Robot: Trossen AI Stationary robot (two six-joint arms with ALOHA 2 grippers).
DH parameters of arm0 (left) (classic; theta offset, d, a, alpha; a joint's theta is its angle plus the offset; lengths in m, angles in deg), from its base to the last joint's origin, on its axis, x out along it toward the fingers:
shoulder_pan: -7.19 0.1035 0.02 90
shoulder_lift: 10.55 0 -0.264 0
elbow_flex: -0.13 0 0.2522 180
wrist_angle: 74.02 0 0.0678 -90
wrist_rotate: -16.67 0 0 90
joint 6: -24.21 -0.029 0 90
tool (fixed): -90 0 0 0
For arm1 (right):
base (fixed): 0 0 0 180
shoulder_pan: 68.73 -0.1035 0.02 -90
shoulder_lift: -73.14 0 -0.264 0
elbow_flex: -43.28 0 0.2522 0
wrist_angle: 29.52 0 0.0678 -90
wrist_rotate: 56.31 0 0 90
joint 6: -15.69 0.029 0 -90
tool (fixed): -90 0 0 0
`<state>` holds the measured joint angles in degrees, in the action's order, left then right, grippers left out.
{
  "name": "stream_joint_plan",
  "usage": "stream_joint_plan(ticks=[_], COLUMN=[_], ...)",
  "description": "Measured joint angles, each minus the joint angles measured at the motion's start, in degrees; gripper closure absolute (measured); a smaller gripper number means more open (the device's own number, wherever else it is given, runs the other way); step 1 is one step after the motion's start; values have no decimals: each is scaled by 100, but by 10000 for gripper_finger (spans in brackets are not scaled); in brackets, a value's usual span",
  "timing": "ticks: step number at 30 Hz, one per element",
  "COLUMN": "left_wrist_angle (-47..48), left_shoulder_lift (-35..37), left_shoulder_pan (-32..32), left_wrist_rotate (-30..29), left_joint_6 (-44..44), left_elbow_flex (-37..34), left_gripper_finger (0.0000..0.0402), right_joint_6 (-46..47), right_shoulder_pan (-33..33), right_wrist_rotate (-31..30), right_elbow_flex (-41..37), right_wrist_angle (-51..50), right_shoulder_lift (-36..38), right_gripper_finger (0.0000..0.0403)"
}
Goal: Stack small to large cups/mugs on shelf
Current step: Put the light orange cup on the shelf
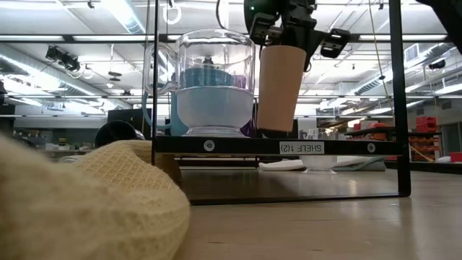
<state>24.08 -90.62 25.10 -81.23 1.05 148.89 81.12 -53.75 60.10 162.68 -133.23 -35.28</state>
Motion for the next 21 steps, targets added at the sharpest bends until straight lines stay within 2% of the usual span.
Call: stream_joint_plan(ticks=[8,21], left_wrist_angle=[0,-4], left_shoulder_lift=[0,0], left_shoulder_pan=[0,1], left_wrist_rotate=[0,0], left_joint_6=[0,2], left_elbow_flex=[0,0], left_gripper_finger=[268,256], right_joint_6=[83,252], right_shoulder_pan=[190,260], right_wrist_rotate=[102,146], right_elbow_flex=[-17,-21], right_wrist_angle=[-4,271], right_shoulder_lift=[-24,-112], right_gripper_finger=[403,402])
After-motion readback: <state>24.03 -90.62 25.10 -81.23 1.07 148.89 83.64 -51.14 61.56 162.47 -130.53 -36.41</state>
